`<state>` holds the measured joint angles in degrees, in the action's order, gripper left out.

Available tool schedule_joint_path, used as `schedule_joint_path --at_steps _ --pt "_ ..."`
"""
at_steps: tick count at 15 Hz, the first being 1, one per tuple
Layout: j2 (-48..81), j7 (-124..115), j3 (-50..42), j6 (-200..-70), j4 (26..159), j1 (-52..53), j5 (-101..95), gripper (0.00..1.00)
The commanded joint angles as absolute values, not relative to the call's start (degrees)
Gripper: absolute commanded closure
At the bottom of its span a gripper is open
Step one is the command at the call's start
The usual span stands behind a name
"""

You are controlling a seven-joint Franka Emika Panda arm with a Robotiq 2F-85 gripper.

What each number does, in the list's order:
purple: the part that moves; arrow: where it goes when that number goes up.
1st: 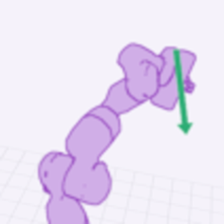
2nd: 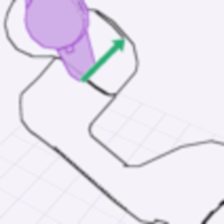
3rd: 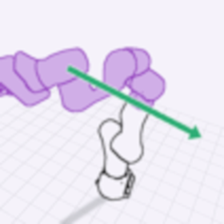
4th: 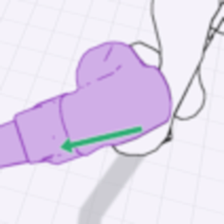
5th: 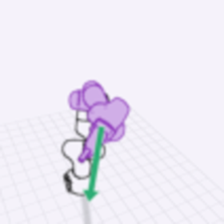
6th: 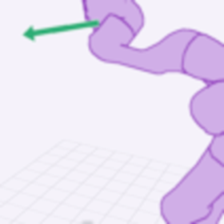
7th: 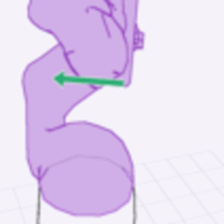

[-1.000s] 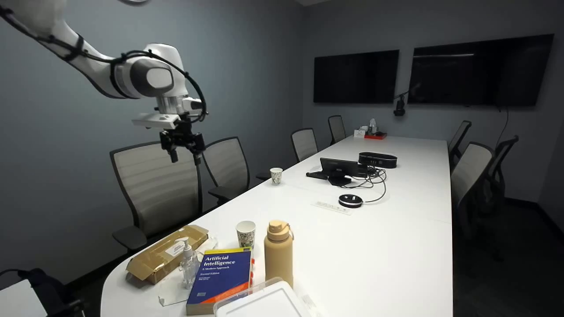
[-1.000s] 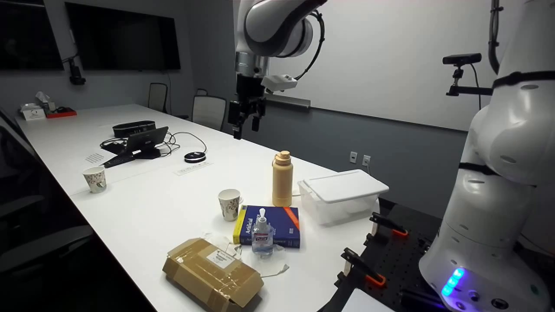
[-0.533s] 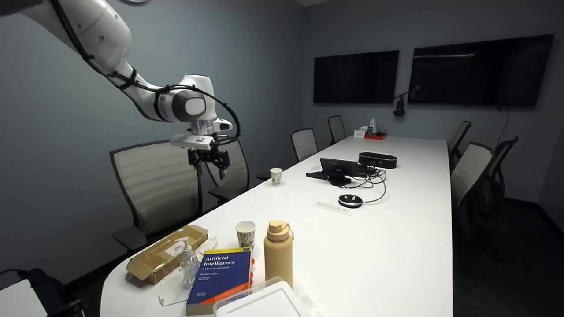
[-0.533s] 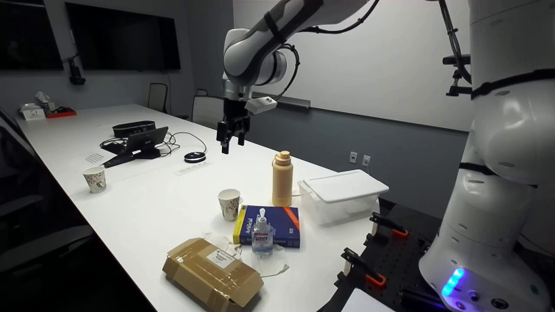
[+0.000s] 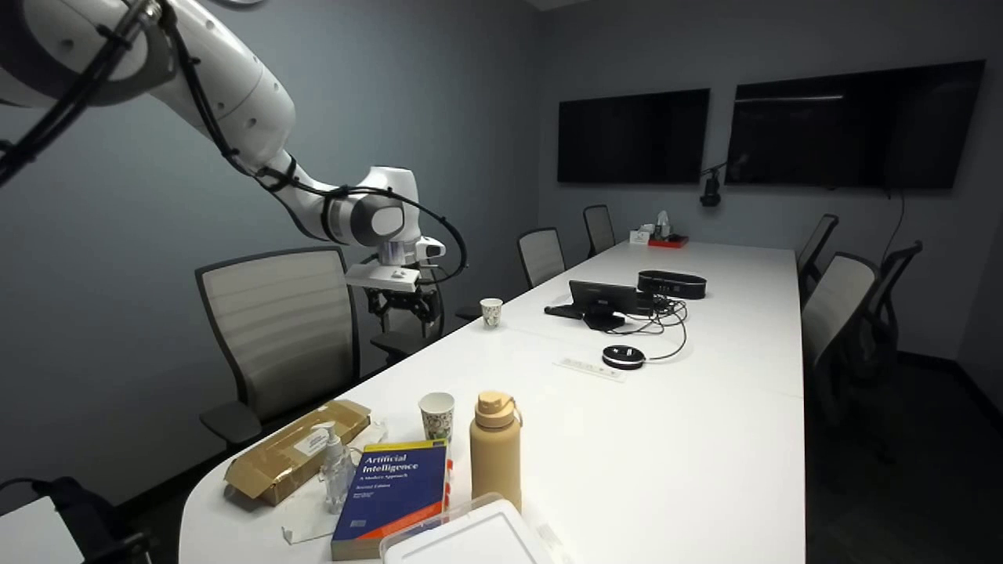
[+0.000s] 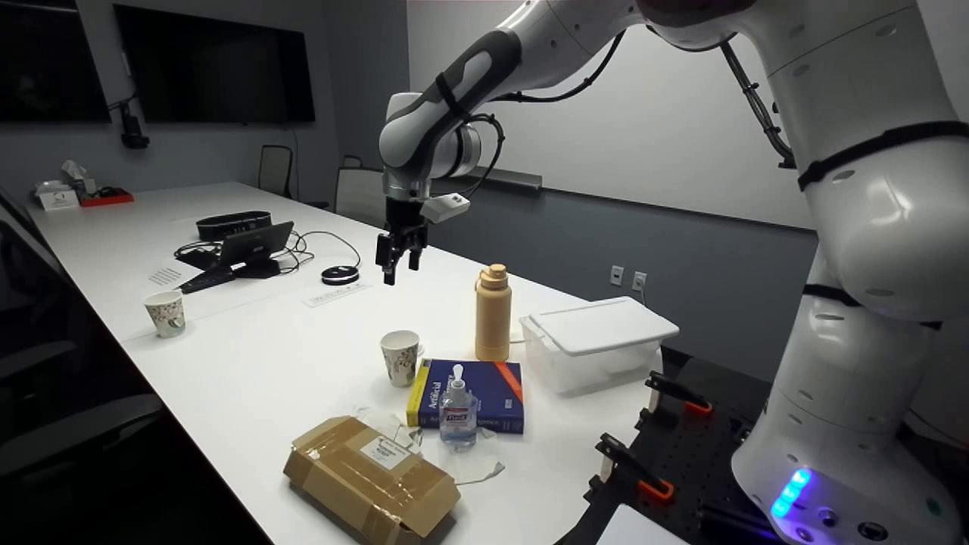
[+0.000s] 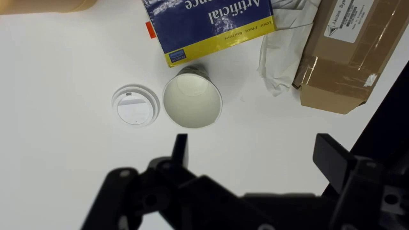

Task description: Move the cup on the left forwards.

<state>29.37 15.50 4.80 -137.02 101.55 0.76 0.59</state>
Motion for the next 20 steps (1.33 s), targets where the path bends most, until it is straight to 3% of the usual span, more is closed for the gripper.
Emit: schedule_joint_path --at_steps 1,20 --pt "35.5 18.8 6.0 -137.5 96.1 -1.1 1.5 0.0" --pt "54.6 20.3 7.9 -136.7 82.0 -1.9 0.5 0.0"
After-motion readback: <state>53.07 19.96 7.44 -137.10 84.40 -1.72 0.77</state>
